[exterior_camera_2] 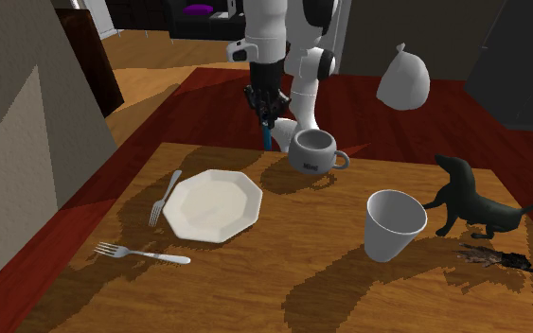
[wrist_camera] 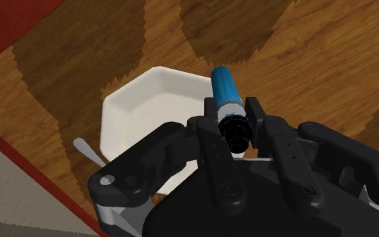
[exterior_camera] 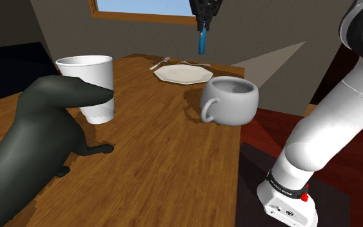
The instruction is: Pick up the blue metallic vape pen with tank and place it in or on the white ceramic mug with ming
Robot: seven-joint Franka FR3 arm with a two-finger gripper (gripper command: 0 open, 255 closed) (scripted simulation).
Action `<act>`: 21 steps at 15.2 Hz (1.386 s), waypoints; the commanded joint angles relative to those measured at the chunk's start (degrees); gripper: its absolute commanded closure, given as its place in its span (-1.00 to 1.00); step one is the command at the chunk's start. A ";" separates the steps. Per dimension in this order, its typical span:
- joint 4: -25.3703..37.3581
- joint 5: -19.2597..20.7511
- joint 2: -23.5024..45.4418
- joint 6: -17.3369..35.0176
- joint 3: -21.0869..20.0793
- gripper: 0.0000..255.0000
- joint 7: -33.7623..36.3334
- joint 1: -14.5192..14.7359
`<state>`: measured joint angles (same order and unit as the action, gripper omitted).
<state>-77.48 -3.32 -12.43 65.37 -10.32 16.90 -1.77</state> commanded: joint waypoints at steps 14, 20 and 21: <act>2.74 -3.59 -7.29 -9.38 -4.44 1.00 9.13 2.77; 2.19 -7.75 -12.89 -13.45 -8.47 1.00 16.94 4.39; 0.29 -7.87 -13.87 -12.52 -8.27 1.00 16.59 4.43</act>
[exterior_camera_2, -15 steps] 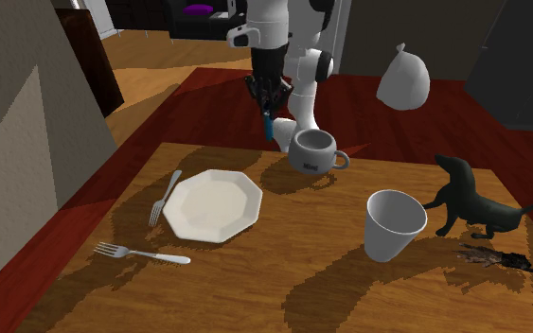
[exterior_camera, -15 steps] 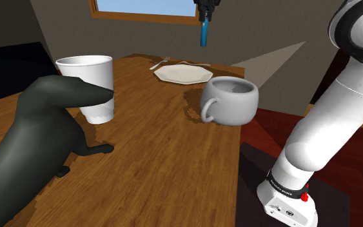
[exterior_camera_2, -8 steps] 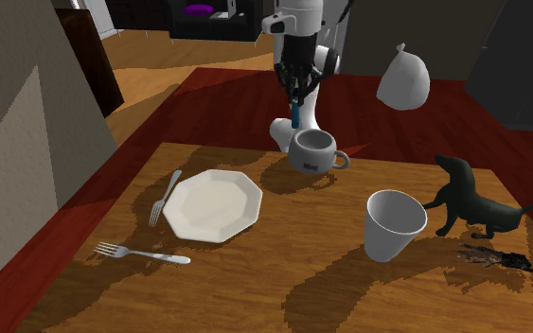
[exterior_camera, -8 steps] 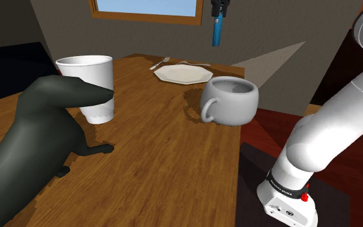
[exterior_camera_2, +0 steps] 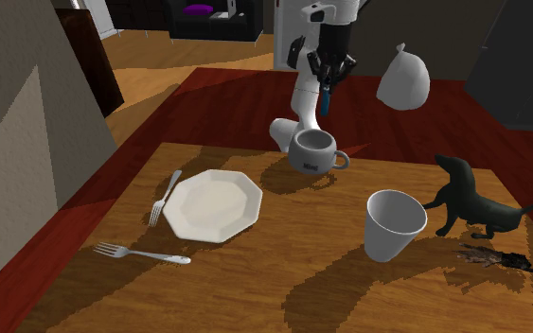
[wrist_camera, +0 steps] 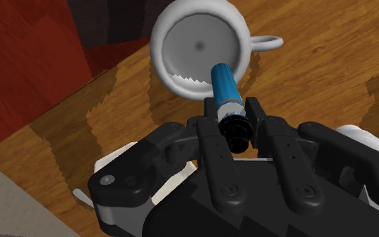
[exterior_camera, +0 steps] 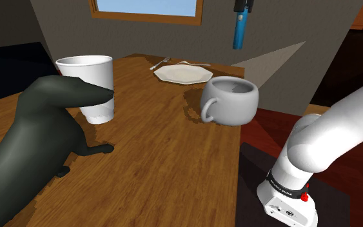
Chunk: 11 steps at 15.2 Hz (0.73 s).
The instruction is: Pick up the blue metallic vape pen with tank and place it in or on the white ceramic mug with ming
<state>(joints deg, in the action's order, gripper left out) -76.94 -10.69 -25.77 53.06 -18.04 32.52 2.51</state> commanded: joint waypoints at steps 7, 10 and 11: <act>-12.01 -1.09 -6.36 5.76 0.39 1.00 -0.86 0.67; -16.45 -1.32 -8.48 8.09 0.59 1.00 -1.45 0.90; -17.87 -1.39 -9.15 8.84 0.64 1.00 -1.62 0.97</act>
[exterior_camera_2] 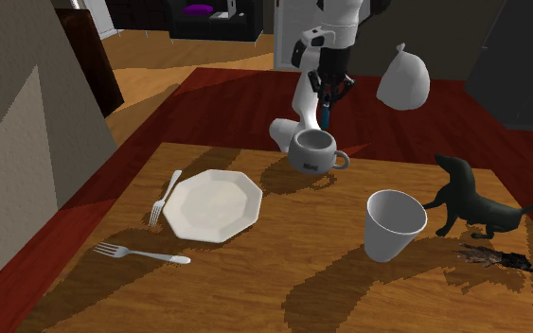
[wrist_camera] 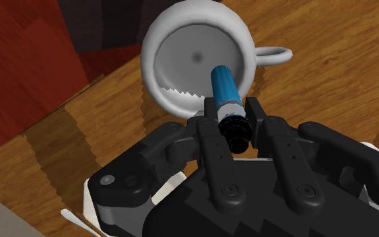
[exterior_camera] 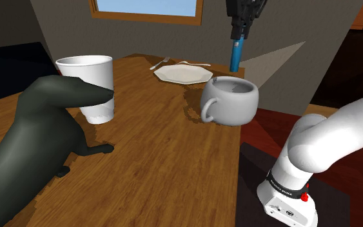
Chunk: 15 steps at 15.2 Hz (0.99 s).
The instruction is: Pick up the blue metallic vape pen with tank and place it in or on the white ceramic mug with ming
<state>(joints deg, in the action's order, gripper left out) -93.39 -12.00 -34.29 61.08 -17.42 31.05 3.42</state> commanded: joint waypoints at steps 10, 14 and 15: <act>-10.85 -0.64 -4.94 5.95 0.12 1.00 -1.22 0.60; -10.83 -0.64 -4.92 5.94 0.12 1.00 -1.22 0.60; -10.85 -0.64 -4.94 5.95 0.12 1.00 -1.22 0.60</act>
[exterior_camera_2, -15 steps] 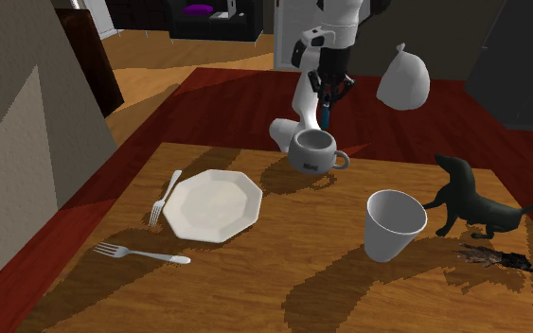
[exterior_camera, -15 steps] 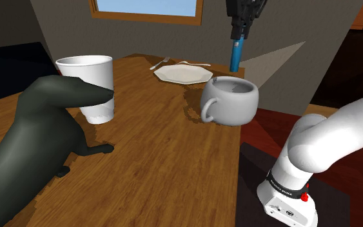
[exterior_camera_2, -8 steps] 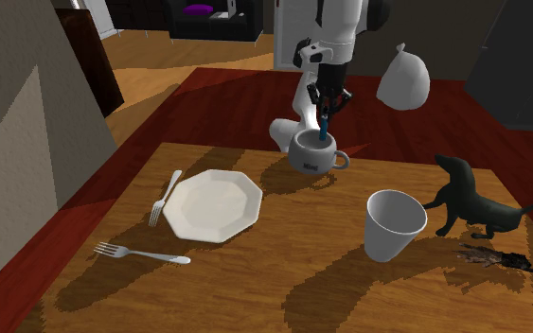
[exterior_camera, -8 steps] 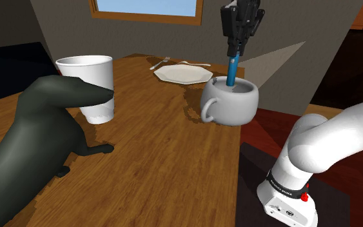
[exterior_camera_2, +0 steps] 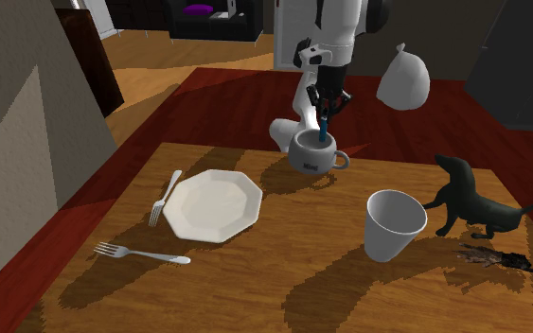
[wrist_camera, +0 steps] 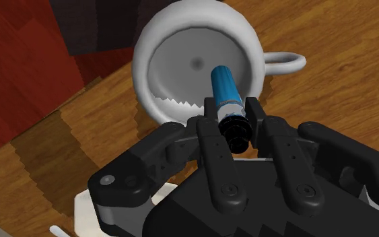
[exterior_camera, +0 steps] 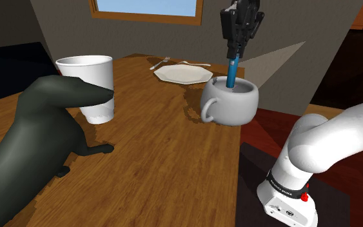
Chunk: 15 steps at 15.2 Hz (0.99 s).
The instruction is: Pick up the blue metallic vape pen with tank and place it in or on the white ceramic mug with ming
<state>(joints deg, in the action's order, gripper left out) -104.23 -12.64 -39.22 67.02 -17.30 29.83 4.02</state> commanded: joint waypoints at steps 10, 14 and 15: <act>12.76 0.77 5.86 -6.93 -0.15 -1.00 1.41 -0.71; 12.76 0.77 5.86 -6.92 -0.15 -1.00 1.41 -0.70; 12.76 0.77 5.86 -6.92 -0.15 -1.00 1.41 -0.70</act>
<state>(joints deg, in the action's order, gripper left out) -91.56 -11.87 -33.42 60.13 -17.44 31.23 3.32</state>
